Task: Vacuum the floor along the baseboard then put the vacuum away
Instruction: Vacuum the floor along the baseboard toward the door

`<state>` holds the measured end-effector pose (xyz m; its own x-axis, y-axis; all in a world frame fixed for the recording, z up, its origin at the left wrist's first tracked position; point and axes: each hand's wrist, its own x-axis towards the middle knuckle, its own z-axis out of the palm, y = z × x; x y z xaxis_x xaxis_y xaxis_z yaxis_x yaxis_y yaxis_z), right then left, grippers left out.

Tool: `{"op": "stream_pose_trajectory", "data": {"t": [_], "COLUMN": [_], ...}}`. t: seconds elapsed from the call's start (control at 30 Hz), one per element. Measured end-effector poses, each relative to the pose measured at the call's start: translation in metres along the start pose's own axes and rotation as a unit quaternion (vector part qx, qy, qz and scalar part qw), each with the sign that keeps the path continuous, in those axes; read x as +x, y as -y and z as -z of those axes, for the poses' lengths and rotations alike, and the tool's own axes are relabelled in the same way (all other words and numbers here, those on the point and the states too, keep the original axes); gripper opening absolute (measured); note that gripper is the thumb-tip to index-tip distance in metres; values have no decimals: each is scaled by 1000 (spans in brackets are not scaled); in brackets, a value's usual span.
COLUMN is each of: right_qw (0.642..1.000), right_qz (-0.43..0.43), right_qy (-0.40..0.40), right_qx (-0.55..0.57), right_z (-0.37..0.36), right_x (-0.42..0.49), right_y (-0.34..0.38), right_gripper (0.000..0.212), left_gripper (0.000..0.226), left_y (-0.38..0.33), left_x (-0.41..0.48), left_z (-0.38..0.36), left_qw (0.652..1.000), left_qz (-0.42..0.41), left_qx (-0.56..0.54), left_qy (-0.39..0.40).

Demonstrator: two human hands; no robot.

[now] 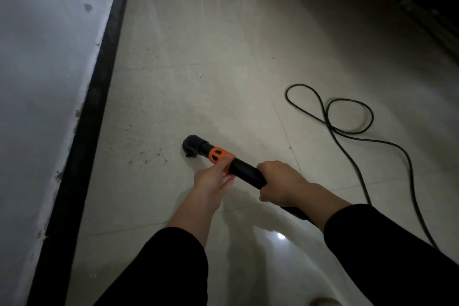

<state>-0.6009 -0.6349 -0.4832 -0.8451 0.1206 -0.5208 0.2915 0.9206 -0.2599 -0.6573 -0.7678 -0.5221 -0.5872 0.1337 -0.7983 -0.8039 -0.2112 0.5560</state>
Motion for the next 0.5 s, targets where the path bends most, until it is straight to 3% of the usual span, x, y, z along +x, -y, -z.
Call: {"op": "stream_pose_trajectory", "data": {"t": [0.3, 0.5], "right_qw": [1000, 1000], "right_qz": [0, -2], "right_qy": [7, 18], "right_qx": [14, 15], "right_z": [1, 3], "right_x": [-1, -6], "right_y": [0, -3], "right_gripper": [28, 33], "left_gripper": [46, 26], "left_y": [-3, -4], "left_x": [-6, -16], "left_z": [10, 14], "left_qw": [1000, 997], "left_qz": [24, 61], "left_qx": [11, 20], "left_qy": [15, 36]}}
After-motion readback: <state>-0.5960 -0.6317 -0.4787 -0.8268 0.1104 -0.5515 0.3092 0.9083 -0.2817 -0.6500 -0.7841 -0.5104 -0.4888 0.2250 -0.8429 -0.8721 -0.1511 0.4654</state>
